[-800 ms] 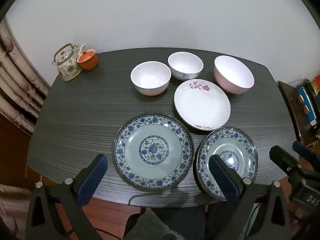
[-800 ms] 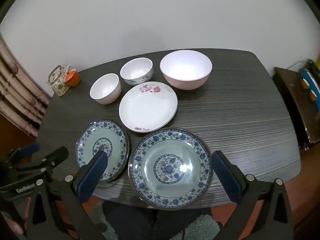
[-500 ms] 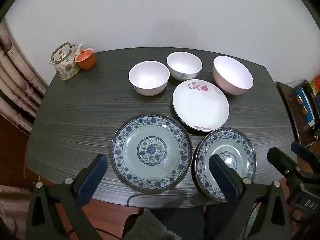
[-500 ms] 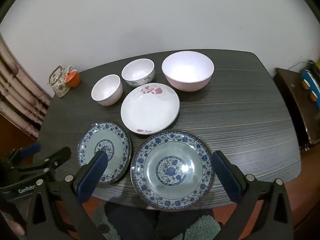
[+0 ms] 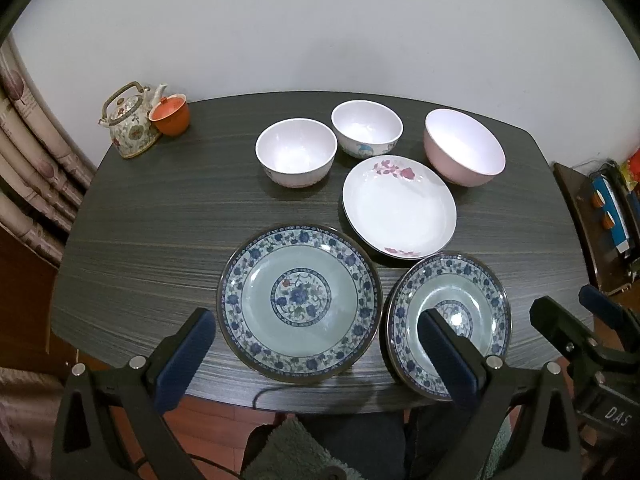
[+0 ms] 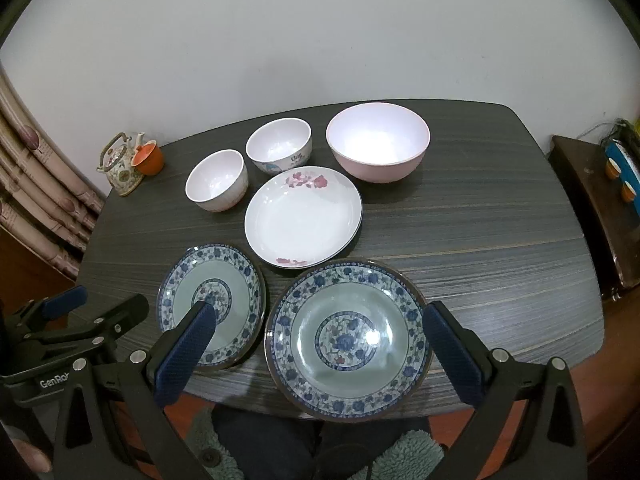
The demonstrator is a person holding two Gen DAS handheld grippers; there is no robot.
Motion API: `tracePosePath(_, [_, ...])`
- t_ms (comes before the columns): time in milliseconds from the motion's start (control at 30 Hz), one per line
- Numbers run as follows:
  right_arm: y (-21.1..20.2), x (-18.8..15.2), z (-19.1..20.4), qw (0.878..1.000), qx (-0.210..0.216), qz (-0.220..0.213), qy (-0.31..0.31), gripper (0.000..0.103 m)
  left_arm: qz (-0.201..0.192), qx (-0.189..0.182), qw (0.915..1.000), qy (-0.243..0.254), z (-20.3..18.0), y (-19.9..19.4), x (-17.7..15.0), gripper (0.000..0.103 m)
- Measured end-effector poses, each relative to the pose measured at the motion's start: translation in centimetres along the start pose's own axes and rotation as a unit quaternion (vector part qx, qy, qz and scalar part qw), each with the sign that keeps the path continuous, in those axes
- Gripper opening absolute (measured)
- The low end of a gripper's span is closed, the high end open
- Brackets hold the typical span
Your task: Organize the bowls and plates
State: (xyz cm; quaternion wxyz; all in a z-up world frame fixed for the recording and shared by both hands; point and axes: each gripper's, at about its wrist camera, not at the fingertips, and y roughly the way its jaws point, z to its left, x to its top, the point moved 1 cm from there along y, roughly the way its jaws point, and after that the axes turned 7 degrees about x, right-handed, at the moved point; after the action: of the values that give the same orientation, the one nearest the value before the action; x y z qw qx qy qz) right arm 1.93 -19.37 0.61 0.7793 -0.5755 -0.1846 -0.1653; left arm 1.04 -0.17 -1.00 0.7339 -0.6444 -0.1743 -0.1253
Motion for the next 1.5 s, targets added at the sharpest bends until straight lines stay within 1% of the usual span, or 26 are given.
tracePosePath(967, [0.4,-1.5,0.0,1.000,0.001,0.009,-0.001,0.103,0.009,0.010,0.9999,-0.006,0.5,0.3,-1.0,0.103])
tracePosePath(1500, [0.6,-2.0,0.0,1.000,0.001,0.011,0.000,0.103,0.013,0.016,0.9997,-0.010,0.6,1.2,-1.8,0.103])
